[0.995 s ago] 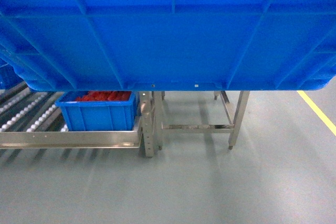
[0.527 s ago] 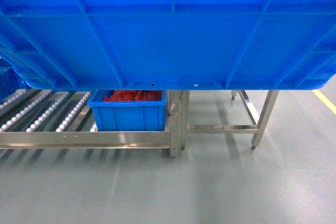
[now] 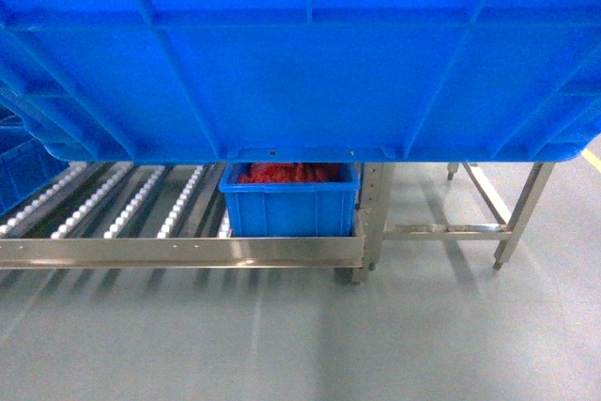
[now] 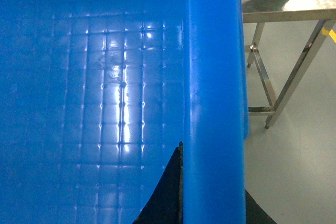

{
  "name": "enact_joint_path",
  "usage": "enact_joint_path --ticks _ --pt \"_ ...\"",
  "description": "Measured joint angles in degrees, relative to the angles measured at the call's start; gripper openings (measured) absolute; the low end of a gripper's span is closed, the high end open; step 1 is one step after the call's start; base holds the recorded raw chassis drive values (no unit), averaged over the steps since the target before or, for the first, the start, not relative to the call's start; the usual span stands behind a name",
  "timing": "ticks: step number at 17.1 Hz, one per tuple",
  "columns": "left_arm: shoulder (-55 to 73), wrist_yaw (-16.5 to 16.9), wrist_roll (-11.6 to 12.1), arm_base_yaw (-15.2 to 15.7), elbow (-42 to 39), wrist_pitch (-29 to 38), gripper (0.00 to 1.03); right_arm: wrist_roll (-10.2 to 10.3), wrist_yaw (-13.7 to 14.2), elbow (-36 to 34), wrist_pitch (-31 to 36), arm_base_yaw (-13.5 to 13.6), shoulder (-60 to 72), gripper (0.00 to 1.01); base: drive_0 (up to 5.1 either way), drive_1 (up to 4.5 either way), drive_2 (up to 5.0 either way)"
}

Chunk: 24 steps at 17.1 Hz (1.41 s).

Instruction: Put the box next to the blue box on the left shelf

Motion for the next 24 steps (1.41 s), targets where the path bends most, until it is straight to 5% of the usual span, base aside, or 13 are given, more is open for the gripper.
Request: enact_joint_path --ticks 24 --pt "0.0 0.0 0.0 0.0 0.0 -0.1 0.06 0.0 0.0 0.0 0.0 0.0 0.0 0.07 -4.9 2.43 2.4"
